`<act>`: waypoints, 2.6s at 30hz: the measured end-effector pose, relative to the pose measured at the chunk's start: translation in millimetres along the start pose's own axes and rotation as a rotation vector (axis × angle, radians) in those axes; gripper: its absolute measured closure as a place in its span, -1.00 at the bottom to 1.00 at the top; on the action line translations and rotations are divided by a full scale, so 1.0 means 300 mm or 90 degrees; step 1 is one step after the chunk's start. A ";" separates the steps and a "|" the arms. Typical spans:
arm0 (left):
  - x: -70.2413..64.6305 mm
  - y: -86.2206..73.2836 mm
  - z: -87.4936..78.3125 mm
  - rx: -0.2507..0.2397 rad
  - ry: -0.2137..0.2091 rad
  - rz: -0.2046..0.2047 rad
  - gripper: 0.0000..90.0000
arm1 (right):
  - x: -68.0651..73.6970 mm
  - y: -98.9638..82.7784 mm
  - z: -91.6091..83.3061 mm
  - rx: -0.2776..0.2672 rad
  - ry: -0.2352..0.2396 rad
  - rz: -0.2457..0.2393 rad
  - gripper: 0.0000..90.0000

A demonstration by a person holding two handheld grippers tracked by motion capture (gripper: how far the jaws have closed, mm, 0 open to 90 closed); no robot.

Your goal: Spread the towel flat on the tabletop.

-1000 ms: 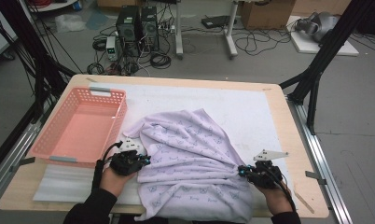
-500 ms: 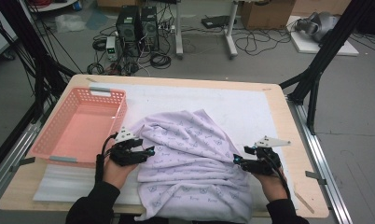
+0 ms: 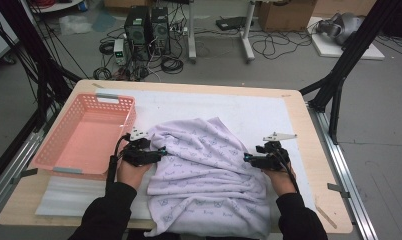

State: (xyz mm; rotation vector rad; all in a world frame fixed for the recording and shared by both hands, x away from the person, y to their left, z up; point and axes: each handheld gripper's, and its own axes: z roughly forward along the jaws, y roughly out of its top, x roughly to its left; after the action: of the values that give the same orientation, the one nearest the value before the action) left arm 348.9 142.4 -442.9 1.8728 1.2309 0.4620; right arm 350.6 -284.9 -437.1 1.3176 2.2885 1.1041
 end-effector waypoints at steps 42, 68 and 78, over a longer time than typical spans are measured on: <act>-0.114 -0.080 -0.096 0.035 -0.140 0.134 0.84 | 0.007 -0.136 -0.189 -0.007 -0.087 0.002 0.11; -0.031 -0.089 -0.168 -0.008 -0.092 0.047 0.00 | 0.035 0.030 0.044 0.055 -0.031 -0.056 0.86; -0.011 -0.058 -0.084 -0.010 -0.085 0.034 -0.08 | 0.027 -0.120 -0.167 0.052 -0.035 -0.062 0.86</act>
State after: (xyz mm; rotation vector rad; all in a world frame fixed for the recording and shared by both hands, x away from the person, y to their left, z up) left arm 320.2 153.4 -441.6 1.8957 1.0877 0.3678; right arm 295.5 -312.6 -428.9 1.2358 2.3523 0.9410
